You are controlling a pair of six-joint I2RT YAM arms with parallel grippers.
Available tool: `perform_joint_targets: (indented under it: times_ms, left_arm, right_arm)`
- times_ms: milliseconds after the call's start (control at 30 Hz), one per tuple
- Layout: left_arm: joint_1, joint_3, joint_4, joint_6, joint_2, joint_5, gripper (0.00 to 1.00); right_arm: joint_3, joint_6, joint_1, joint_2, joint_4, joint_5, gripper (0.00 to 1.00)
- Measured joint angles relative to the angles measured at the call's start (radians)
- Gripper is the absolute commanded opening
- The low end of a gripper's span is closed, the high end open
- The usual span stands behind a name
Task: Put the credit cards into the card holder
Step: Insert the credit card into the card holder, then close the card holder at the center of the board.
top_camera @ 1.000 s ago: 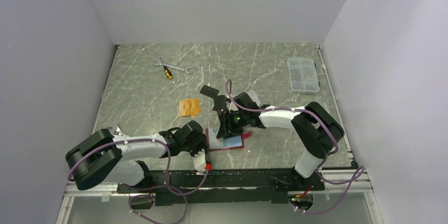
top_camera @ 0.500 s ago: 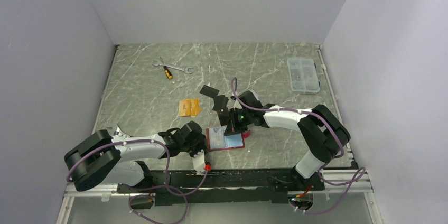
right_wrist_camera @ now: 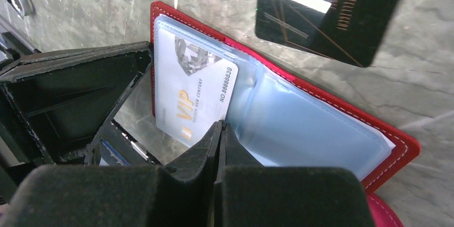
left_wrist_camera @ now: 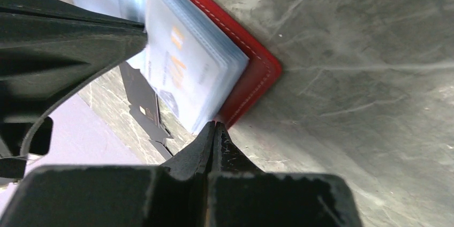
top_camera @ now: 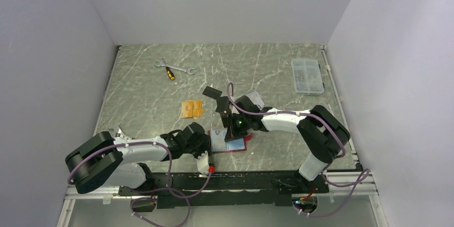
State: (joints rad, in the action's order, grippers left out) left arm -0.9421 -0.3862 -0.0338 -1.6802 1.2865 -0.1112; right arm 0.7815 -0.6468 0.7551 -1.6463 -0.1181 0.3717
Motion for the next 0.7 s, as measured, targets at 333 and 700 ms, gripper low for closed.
perform_joint_targets:
  times_ms: [333, 700]
  left_arm:
    - [0.0, 0.001, -0.027, 0.007, 0.0, 0.002, 0.0]
    - [0.0, 0.001, -0.068, 0.027, -0.003, 0.003, 0.0]
  right_arm:
    - [0.03, 0.002, 0.03, -0.016, -0.016, -0.015, 0.1]
    - [-0.015, 0.034, -0.065, 0.124, -0.075, -0.08, 0.03]
